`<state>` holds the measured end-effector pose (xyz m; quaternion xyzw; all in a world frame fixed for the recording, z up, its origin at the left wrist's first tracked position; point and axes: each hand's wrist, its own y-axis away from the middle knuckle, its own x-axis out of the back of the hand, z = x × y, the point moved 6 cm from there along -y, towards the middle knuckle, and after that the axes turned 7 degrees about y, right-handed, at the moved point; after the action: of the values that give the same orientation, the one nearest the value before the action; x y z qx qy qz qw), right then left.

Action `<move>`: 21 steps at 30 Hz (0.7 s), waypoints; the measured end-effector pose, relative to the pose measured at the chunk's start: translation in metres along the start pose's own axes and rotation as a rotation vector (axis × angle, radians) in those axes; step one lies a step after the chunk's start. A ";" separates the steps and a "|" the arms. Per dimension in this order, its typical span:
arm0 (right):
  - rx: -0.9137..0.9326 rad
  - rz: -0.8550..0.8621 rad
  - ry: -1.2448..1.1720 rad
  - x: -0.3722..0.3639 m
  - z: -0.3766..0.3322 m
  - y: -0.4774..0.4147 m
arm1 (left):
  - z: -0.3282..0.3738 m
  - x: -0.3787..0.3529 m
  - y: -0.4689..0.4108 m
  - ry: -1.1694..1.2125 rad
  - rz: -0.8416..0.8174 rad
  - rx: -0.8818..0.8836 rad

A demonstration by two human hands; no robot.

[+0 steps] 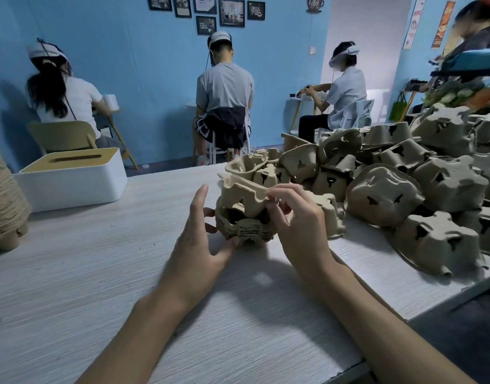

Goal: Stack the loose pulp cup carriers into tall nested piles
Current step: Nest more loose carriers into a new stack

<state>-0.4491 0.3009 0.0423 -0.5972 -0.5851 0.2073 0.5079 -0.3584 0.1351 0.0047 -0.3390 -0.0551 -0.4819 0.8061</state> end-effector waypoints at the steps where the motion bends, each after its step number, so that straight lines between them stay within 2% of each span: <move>1: 0.001 0.023 -0.014 0.001 0.000 -0.001 | 0.000 0.000 0.000 0.002 0.000 0.002; 4: -0.028 0.039 -0.068 0.002 0.005 -0.002 | 0.002 0.000 0.000 0.008 -0.003 0.002; 6: -0.034 -0.007 -0.074 0.000 0.007 0.000 | 0.003 0.000 0.000 -0.003 -0.007 0.008; 10: -0.019 -0.045 0.036 0.002 0.002 0.002 | 0.002 0.000 -0.001 -0.050 -0.018 0.012; 13: -0.125 -0.059 0.205 0.009 0.012 0.003 | 0.002 0.000 -0.001 -0.116 -0.027 -0.028; 17: -0.312 -0.191 0.522 0.011 0.040 0.007 | 0.002 0.001 -0.002 -0.128 -0.023 -0.028; 21: -0.372 -0.171 0.638 0.021 0.046 0.008 | 0.003 0.003 -0.001 -0.114 -0.012 -0.021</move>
<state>-0.4790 0.3379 0.0249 -0.6628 -0.4728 -0.1422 0.5630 -0.3569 0.1342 0.0094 -0.3738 -0.0977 -0.4671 0.7954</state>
